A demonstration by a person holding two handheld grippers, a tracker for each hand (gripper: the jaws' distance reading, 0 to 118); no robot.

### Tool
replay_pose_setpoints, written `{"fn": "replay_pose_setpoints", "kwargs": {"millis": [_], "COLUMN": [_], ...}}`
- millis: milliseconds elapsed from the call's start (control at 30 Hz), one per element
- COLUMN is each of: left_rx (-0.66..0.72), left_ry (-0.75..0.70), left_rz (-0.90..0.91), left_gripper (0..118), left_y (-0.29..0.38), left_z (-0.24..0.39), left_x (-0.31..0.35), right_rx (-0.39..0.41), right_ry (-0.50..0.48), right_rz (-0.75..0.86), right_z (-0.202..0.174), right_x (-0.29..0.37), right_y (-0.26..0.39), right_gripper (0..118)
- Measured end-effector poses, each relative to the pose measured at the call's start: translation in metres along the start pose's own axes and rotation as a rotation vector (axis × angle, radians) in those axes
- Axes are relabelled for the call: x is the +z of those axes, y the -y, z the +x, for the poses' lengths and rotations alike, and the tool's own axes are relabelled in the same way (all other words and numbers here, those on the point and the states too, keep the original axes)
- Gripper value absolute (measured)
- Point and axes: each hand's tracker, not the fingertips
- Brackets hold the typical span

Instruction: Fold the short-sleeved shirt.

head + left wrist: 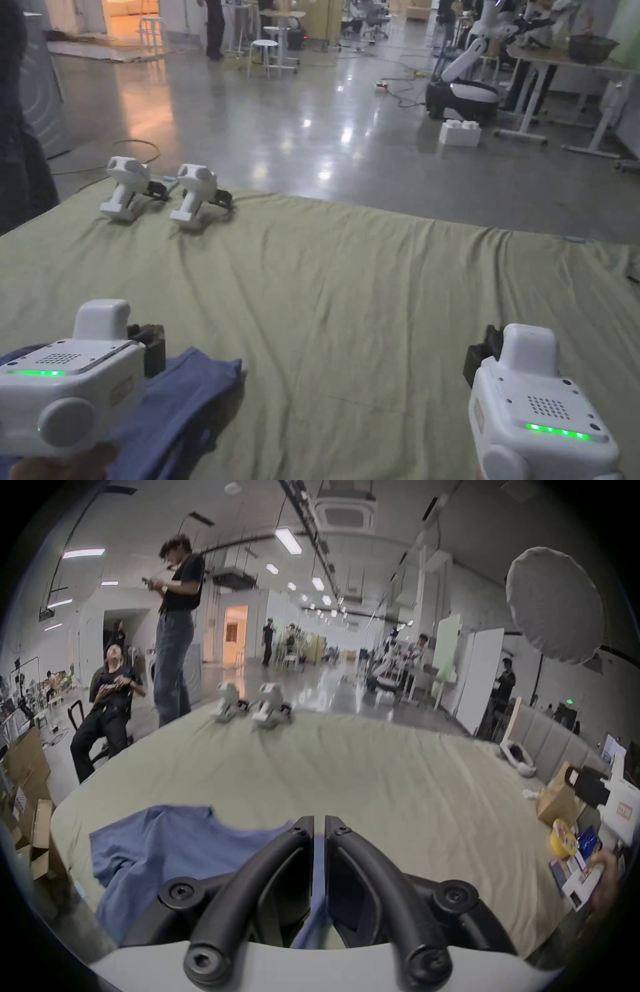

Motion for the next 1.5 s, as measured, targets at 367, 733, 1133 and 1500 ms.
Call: {"fn": "replay_pose_setpoints", "kwargs": {"millis": [367, 733, 1133, 1500], "left_rx": [0.083, 0.078, 0.117, 0.133], "left_ry": [-0.139, -0.043, -0.127, -0.140], "left_rz": [-0.367, -0.598, -0.507, -0.162], "left_gripper": [53, 86, 5, 5], "left_y": [0.060, 0.121, 0.126, 0.053], "left_z": [-0.154, -0.152, -0.134, -0.129], "left_x": [-0.021, -0.096, -0.085, -0.036], "right_rx": [0.054, 0.094, 0.119, 0.091], "right_ry": [-0.087, -0.109, -0.130, -0.120], "right_rz": [-0.079, -0.125, -0.145, -0.130], "right_z": [-0.038, -0.053, -0.062, -0.046], "right_x": [-0.009, -0.007, -0.004, 0.007], "right_y": [0.026, 0.038, 0.044, 0.036], "right_gripper": [14, 14, 14, 14]}}
